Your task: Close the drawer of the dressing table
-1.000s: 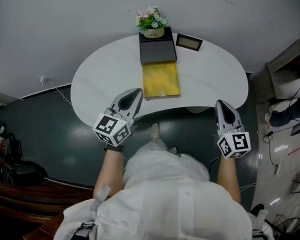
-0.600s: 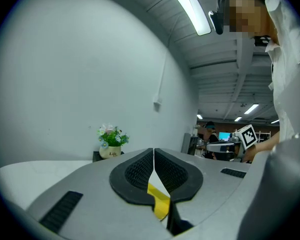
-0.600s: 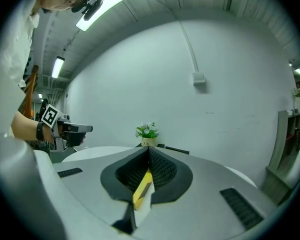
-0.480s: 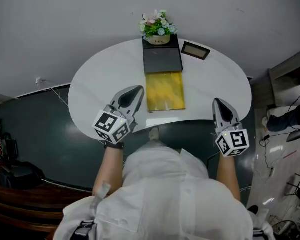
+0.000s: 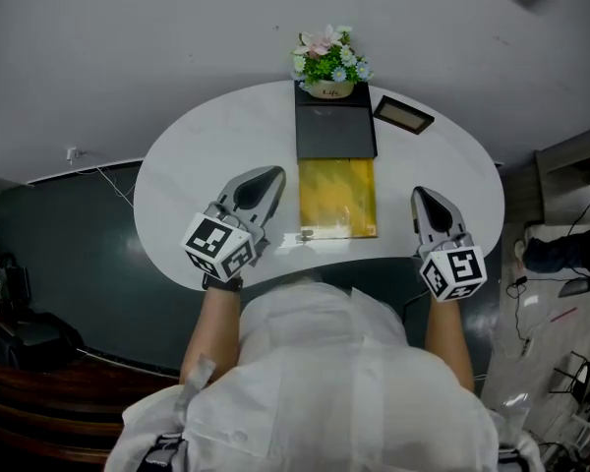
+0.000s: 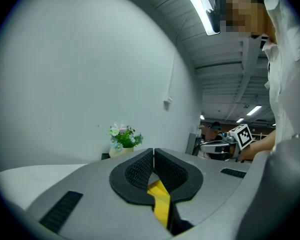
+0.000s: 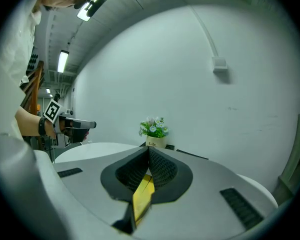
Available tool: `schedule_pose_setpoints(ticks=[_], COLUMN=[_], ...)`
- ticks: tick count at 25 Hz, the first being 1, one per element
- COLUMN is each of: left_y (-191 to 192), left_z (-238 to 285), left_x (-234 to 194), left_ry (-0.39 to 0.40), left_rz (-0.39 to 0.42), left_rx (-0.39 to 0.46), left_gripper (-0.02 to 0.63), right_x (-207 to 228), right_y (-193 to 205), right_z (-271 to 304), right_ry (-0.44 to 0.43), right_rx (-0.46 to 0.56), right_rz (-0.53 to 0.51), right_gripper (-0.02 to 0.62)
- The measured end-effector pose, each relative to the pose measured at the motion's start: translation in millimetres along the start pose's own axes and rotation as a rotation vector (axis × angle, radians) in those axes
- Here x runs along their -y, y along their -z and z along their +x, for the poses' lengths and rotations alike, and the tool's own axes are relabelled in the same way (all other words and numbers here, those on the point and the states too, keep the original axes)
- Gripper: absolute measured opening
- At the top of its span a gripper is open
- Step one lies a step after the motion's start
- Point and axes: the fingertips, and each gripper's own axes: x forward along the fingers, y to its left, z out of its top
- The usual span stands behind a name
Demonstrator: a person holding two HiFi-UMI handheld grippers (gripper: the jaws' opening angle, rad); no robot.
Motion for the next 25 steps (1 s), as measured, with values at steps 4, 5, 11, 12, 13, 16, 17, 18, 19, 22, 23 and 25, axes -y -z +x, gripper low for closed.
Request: schedule_pose_setpoints(ticks=[4, 5, 11, 12, 13, 16, 17, 18, 19, 22, 23, 25], left_y=[3, 3, 7, 7, 8, 10, 11, 12, 13, 20, 23, 29], left_z=[2, 2, 3, 2, 2, 1, 1, 1, 1, 0, 0, 0], left_x=[-7, -9, -14, -15, -16, -19, -19, -18, -17, -11, -8, -4], left_ry=[0.019, 0.023, 0.023, 0.021, 0.015, -0.006, -0.013, -0.02, -0.026, -0.039, -0.042, -0.046], left_rz=[-0.003, -0.002, -0.018, -0.02, -0.025, -0.036, -0.038, -0.039, -0.041, -0.056, -0.062, -0.072], left_rx=[-0.007, -0.009, -0.01, -0.01, -0.01, -0.003, -0.002, -0.003, -0.005, -0.013, -0.016, -0.022], left_gripper=[0.021, 0.021, 0.021, 0.021, 0.021, 0.021, 0.021, 0.021, 0.021, 0.021, 0.021, 0.021], right_x=[-8, -10, -23, -24, -26, -29, -30, -32, -33, -39, -41, -47], right_y=[2, 2, 10, 11, 12, 16, 17, 18, 20, 27, 30, 36], right_z=[17, 20, 37, 40, 42, 49, 51, 53, 54, 57, 58, 60], right_ry=[-0.018, -0.025, -0.079, -0.089, -0.101, -0.138, -0.152, -0.169, -0.188, -0.253, -0.274, -0.317], right_rx=[-0.016, -0.021, -0.072, -0.081, -0.09, -0.113, -0.121, -0.129, -0.138, -0.176, -0.188, -0.212], right_rz=[-0.008, -0.013, -0.051, -0.055, -0.058, -0.074, -0.082, -0.09, -0.099, -0.134, -0.145, -0.167], right_gripper=[0.009, 0.009, 0.009, 0.009, 0.009, 0.009, 0.009, 0.01, 0.011, 0.011, 0.011, 0.011])
